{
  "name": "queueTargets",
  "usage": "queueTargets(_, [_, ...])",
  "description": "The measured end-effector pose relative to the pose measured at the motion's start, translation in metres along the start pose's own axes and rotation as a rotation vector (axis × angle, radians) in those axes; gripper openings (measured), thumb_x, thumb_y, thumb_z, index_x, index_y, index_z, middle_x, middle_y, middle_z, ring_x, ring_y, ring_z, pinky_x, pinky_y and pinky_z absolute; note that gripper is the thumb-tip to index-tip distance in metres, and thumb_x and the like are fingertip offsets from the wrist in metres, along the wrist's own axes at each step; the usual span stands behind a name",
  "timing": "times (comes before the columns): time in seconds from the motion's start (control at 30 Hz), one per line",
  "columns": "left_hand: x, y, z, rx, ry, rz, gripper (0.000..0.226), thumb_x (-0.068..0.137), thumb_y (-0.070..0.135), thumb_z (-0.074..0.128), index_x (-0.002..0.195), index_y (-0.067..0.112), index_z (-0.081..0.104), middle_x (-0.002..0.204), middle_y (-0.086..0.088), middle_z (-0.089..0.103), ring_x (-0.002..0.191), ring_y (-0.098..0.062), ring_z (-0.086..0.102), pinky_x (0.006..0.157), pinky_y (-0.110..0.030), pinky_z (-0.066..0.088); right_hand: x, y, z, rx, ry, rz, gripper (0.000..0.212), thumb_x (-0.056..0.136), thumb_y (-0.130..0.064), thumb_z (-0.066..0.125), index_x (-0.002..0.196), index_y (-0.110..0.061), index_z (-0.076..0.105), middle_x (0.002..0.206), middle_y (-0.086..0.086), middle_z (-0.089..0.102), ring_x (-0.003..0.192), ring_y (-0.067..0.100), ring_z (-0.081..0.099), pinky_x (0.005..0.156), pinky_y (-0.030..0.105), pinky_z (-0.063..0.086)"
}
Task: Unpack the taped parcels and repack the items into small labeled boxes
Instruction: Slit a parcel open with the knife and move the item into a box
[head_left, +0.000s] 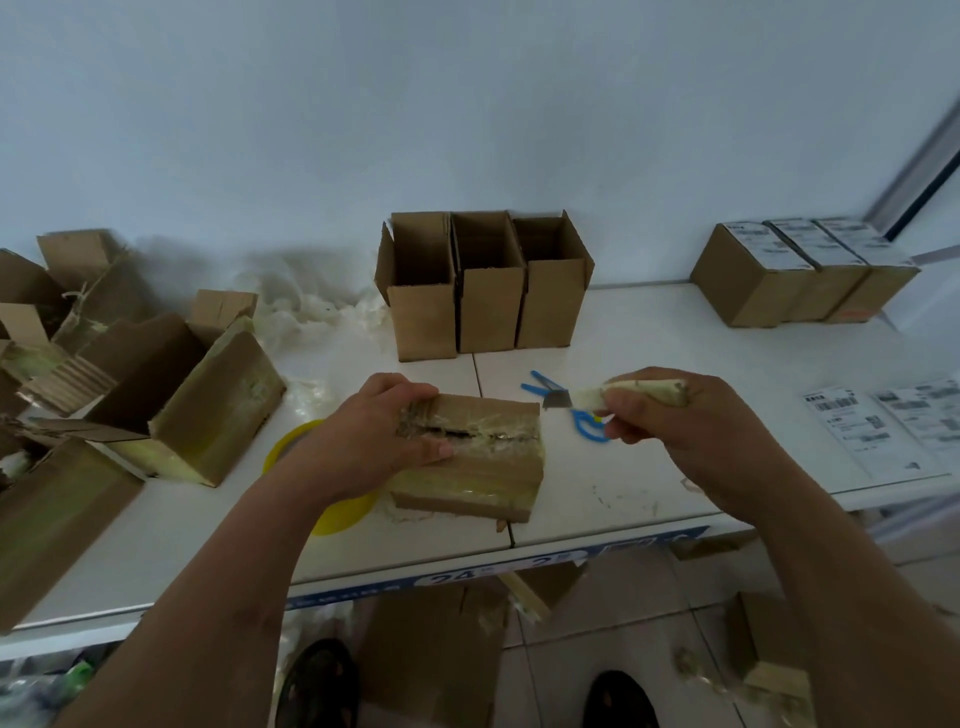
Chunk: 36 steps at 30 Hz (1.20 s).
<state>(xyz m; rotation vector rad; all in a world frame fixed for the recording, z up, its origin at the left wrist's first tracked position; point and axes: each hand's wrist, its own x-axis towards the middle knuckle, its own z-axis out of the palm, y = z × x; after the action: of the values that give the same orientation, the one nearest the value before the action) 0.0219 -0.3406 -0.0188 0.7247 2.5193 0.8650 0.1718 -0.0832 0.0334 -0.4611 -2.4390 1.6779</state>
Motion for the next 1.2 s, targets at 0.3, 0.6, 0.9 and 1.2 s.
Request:
queueTargets(0.3, [0.0,0.016,0.009,0.164,0.124,-0.092,0.07,0.069,0.071,0.07,0.126,0.036,0.048,0.119,0.007,0.04,0.109,-0.015,0.047,0.091,-0.038,0.048,0.021,0.042,0.027,0.489,0.353,0.484,0.011,0.092,-0.021,0.066,0.101,-0.013,0.063,0.08,0.008,0.075,0.065,0.015,0.068,0.06,0.027,0.054])
queueTargets(0.6, [-0.003,0.021,0.012,0.223,0.227,-0.134,0.063,0.064,0.076,0.068,0.103,0.029,0.053,0.099,0.008,0.045,0.095,-0.016,0.051,0.08,-0.038,0.05,0.023,0.067,0.046,0.462,0.322,0.695,0.008,0.097,-0.016,0.058,0.099,-0.01,0.061,0.093,0.016,0.073,0.075,0.022,0.069,0.062,0.029,0.056])
queueTargets(0.9, [-0.013,0.035,0.014,0.357,0.283,-0.167,0.059,0.071,0.079,0.061,0.083,0.023,0.048,0.081,0.004,0.054,0.07,-0.012,0.054,0.06,-0.033,0.048,0.018,0.062,0.047,-0.636,0.224,0.481,0.043,0.1,-0.044,0.041,0.134,-0.019,0.052,0.134,0.01,0.052,0.121,0.027,0.047,0.096,0.036,0.04])
queueTargets(1.2, [-0.018,0.05,0.023,0.468,0.3,-0.194,0.056,0.08,0.077,0.049,0.079,0.021,0.044,0.079,0.004,0.051,0.073,-0.018,0.055,0.057,-0.031,0.036,0.016,0.022,0.106,-0.078,0.068,0.274,0.073,0.095,-0.057,0.045,0.155,-0.027,0.014,0.154,0.002,0.031,0.137,0.022,0.036,0.101,0.033,0.033])
